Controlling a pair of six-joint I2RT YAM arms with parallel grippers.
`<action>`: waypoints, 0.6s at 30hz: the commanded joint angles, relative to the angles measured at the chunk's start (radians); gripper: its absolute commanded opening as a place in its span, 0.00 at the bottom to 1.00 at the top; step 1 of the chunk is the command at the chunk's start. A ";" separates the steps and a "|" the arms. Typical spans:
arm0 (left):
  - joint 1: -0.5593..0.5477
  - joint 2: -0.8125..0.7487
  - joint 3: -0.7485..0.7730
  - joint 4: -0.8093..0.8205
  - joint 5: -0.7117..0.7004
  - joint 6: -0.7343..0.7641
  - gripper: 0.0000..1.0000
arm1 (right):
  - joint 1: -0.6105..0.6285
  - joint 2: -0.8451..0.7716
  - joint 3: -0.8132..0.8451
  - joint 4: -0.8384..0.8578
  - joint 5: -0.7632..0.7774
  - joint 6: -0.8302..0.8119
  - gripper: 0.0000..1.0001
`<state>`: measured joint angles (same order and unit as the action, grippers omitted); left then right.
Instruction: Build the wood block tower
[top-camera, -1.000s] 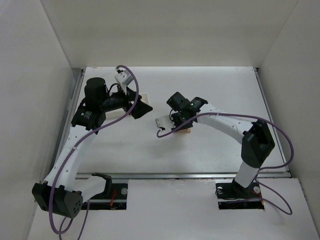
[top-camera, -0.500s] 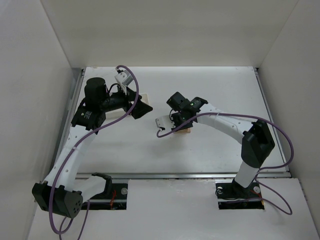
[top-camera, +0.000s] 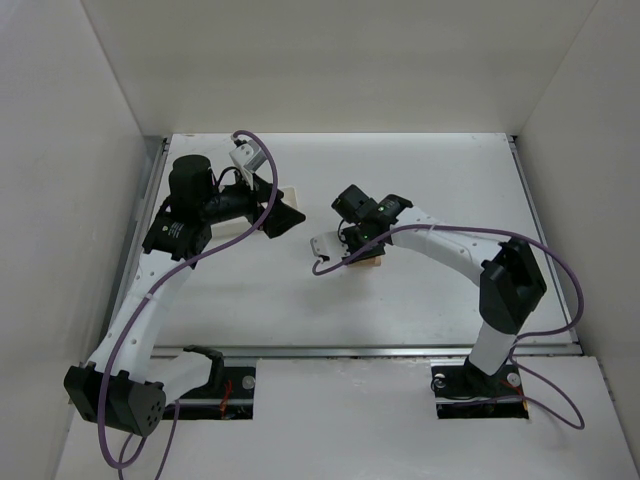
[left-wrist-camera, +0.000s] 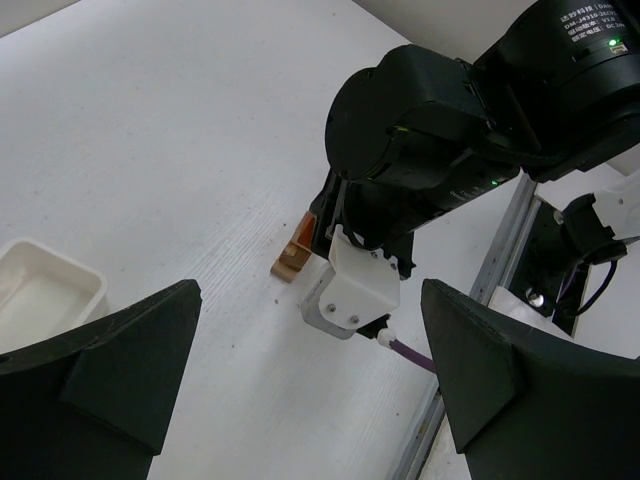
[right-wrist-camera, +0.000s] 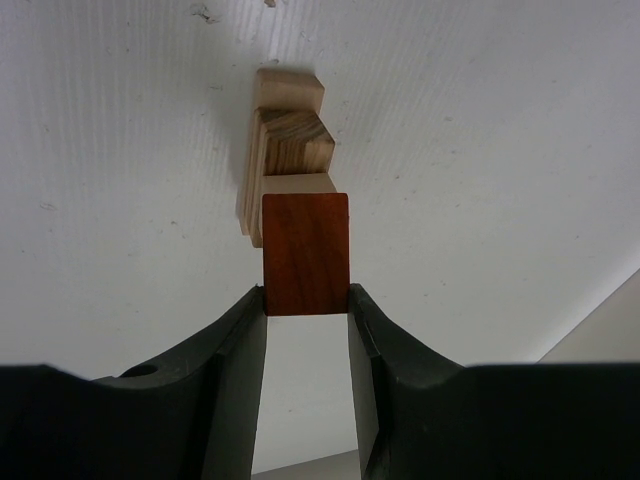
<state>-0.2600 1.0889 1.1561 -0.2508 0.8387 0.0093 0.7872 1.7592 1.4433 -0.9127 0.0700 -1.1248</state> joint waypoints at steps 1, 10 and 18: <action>0.004 -0.037 0.011 0.047 0.031 -0.003 0.91 | 0.009 0.006 0.039 0.009 -0.004 0.010 0.00; 0.004 -0.046 0.011 0.047 0.031 -0.003 0.91 | 0.009 0.006 0.029 0.009 0.005 0.010 0.01; 0.004 -0.046 0.011 0.047 0.031 -0.003 0.91 | 0.009 -0.003 0.029 0.018 0.016 0.010 0.13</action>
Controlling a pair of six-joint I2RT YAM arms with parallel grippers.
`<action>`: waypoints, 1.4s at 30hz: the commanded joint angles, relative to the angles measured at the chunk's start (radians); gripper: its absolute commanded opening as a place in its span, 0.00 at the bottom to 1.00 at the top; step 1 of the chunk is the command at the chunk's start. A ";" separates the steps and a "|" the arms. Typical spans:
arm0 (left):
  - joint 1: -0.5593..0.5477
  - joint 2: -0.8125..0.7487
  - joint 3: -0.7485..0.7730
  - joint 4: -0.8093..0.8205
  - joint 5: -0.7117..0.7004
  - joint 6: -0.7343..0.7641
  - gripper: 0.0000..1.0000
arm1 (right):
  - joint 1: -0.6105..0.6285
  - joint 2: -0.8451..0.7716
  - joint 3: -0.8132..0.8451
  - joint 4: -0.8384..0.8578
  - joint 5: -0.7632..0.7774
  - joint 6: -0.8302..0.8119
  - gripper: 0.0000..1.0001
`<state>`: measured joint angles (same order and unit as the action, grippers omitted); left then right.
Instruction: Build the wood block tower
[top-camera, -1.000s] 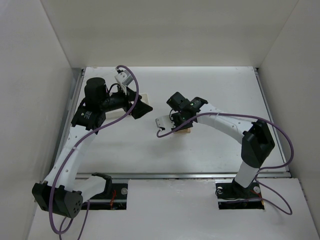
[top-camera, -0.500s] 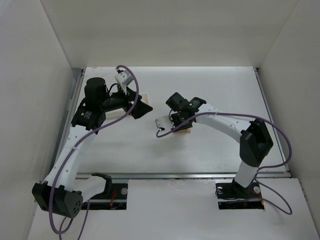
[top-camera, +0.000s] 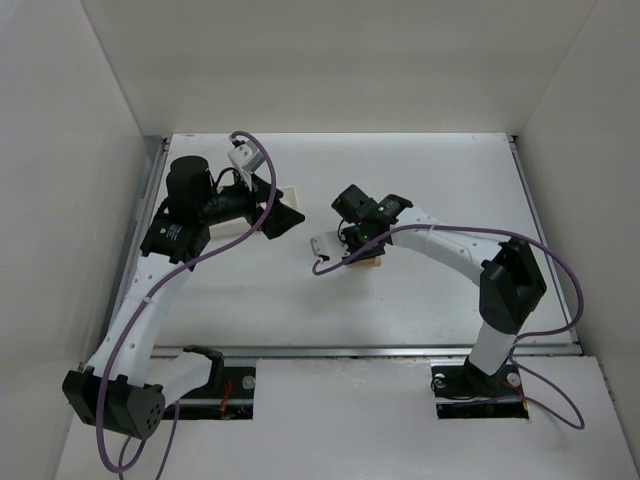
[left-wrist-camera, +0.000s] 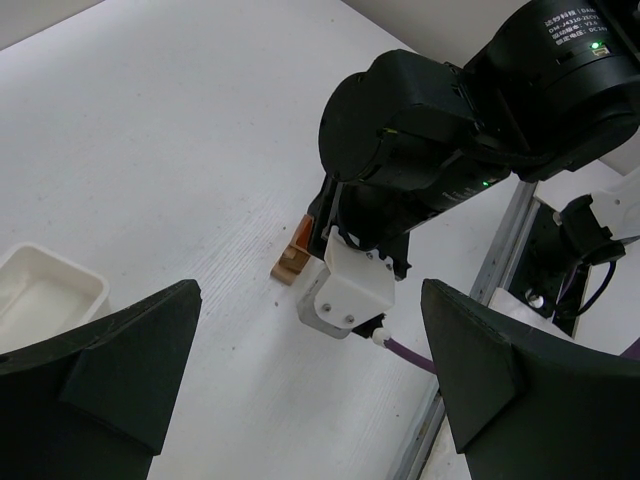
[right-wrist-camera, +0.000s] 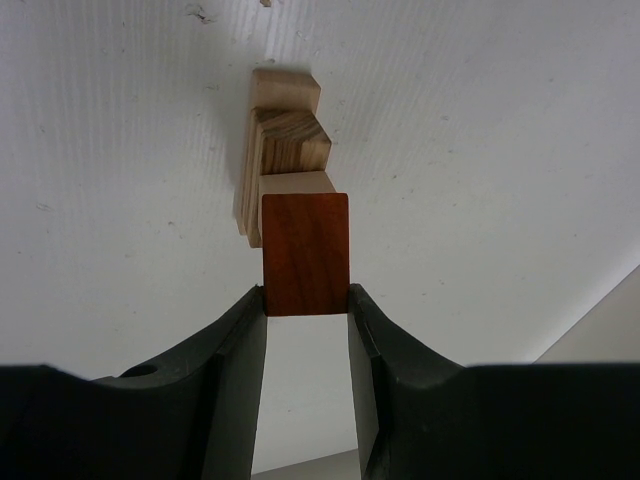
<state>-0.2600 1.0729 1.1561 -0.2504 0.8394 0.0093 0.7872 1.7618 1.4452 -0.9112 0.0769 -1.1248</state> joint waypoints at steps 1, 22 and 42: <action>0.004 -0.030 0.011 0.046 0.030 -0.003 0.91 | 0.009 -0.005 0.027 0.017 0.009 0.010 0.18; 0.004 -0.030 0.011 0.046 0.030 -0.003 0.91 | 0.018 -0.015 0.037 0.026 0.027 0.028 0.44; 0.004 -0.030 0.002 0.037 0.030 0.006 0.91 | 0.018 0.004 0.037 0.054 0.060 0.028 0.45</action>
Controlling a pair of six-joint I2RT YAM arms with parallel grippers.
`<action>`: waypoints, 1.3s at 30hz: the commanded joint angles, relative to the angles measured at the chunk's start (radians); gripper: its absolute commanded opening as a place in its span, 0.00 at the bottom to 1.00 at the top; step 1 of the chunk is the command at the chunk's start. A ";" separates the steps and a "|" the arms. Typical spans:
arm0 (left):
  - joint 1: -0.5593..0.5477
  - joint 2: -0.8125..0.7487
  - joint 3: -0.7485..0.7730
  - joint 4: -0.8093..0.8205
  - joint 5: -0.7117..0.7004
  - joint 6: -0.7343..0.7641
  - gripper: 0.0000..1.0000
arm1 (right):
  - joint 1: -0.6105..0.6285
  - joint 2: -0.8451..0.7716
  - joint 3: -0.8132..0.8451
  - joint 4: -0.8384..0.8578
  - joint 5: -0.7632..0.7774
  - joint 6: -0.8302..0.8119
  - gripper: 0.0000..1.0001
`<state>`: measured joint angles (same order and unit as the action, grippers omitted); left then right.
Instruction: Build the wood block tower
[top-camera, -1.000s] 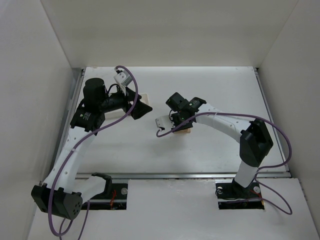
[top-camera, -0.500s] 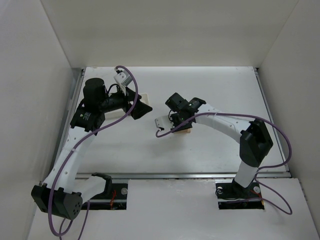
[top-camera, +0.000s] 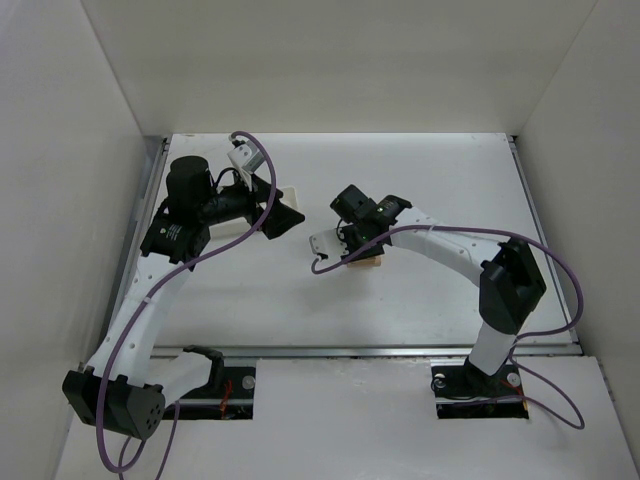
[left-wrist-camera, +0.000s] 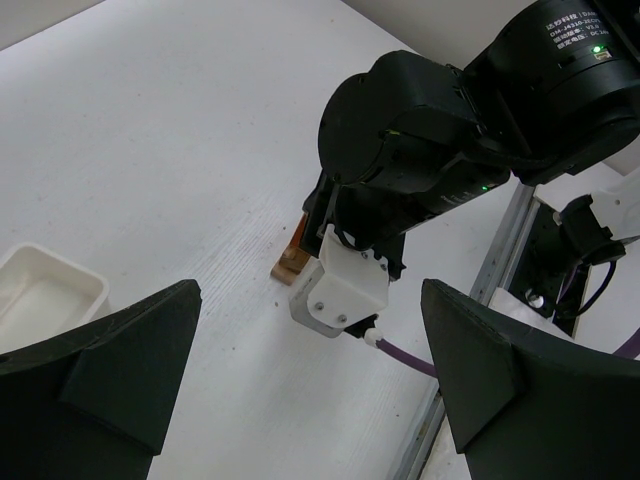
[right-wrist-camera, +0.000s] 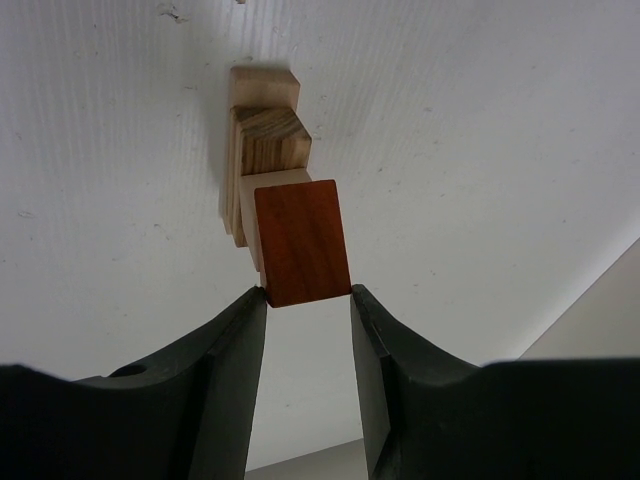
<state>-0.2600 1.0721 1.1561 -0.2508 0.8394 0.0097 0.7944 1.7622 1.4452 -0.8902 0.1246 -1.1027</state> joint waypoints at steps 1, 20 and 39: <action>0.004 -0.029 0.002 0.038 0.030 0.006 0.91 | 0.011 0.003 0.037 0.033 0.012 0.006 0.45; 0.004 -0.029 0.002 0.038 0.030 0.006 0.91 | 0.020 -0.006 0.037 0.033 0.018 0.006 0.80; 0.004 -0.038 0.002 0.038 0.030 0.006 0.91 | 0.029 -0.088 0.107 0.071 0.037 0.084 1.00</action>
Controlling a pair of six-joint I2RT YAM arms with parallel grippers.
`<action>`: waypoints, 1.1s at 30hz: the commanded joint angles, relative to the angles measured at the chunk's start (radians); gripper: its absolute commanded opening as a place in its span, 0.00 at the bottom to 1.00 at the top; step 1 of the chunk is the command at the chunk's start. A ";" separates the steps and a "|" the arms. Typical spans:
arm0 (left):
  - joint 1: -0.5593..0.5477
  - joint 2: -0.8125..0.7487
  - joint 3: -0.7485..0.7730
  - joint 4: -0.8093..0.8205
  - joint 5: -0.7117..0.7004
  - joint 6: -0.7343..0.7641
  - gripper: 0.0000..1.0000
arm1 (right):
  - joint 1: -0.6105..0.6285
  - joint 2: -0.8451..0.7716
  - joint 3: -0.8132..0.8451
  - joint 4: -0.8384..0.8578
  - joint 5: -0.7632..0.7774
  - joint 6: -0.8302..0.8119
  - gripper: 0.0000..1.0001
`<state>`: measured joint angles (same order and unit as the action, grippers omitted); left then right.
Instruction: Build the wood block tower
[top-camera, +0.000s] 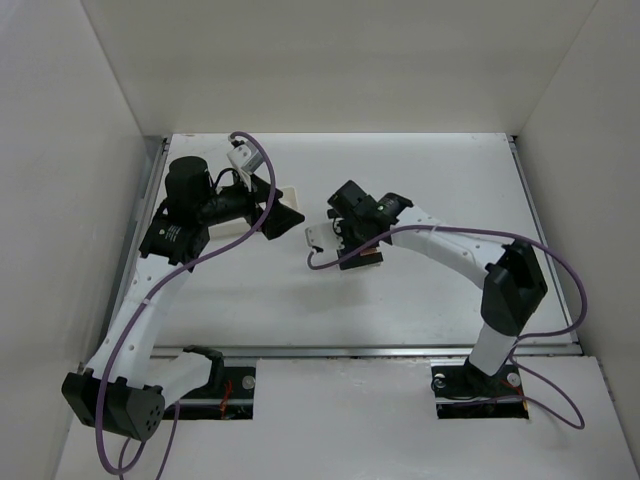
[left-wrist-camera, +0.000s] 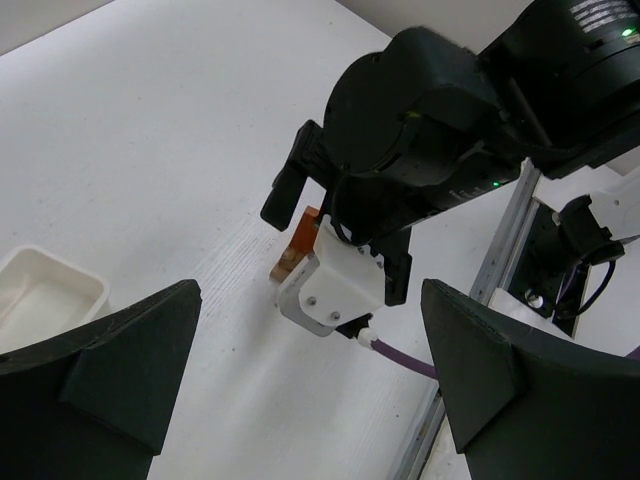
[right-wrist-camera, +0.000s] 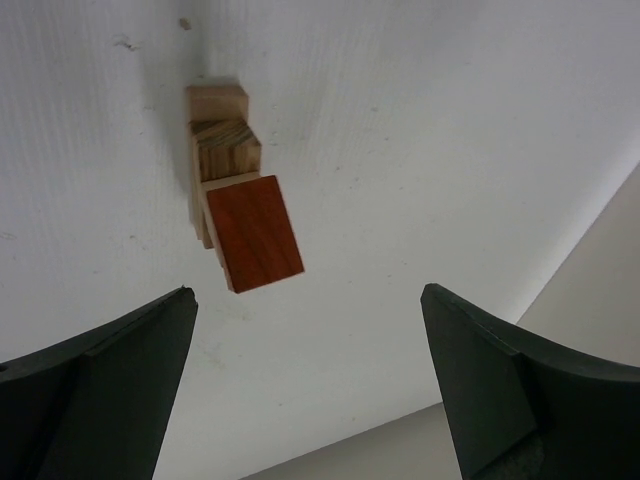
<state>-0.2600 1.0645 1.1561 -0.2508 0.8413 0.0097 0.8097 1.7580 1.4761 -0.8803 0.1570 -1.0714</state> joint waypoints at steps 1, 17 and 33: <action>0.004 -0.031 0.002 0.038 0.028 0.006 0.91 | 0.014 -0.094 0.076 0.081 0.004 0.071 1.00; 0.042 -0.124 -0.016 0.058 -0.306 -0.082 0.92 | -0.226 -0.183 0.237 0.390 0.684 0.925 1.00; 0.208 -0.256 -0.137 -0.028 -0.645 -0.186 0.94 | -0.707 -0.607 0.056 0.233 0.529 1.492 1.00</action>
<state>-0.0868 0.8539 1.0290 -0.3031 0.2337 -0.1452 0.1246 1.1206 1.5692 -0.5747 0.7486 0.3466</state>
